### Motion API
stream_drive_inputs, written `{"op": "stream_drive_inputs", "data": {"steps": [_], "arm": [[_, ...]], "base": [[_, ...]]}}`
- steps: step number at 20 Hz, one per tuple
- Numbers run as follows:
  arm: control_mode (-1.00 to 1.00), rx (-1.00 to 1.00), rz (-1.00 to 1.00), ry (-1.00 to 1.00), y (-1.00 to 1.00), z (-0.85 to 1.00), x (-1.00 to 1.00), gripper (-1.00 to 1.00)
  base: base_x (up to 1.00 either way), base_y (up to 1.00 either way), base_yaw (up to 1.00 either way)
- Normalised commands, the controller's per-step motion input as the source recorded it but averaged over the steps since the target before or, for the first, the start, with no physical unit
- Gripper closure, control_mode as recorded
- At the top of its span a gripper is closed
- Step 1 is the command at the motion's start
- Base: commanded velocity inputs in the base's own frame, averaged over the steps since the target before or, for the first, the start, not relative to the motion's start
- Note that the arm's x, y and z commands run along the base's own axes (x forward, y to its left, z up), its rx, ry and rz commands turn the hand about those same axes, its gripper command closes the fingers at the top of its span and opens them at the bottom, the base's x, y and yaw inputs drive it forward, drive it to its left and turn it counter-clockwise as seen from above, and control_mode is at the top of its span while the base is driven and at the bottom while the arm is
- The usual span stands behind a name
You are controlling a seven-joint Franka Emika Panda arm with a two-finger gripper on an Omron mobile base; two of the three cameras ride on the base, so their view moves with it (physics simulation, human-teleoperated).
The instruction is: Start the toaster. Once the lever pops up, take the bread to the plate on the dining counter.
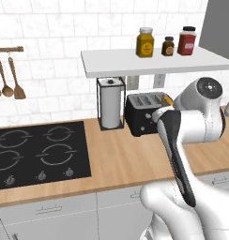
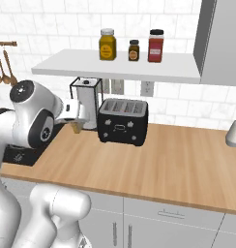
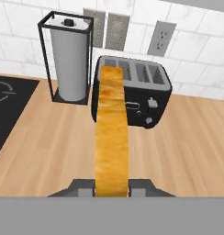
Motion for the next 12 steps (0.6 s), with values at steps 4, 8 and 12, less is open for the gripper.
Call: {"op": "stream_drive_inputs", "data": {"steps": [4,8,12], "arm": [[-1.0,0.01,0.01,0.05,0.07,0.25,-0.71,1.0],[-1.0,0.07,0.05,0.02,0.0,0.19,-0.49,1.0],[-1.0,0.07,0.03,0.01,-0.04,0.03,-0.26,1.0]], "base": [[0.0,0.0,0.0],[0.0,0.0,0.0],[0.0,0.0,0.0]]}}
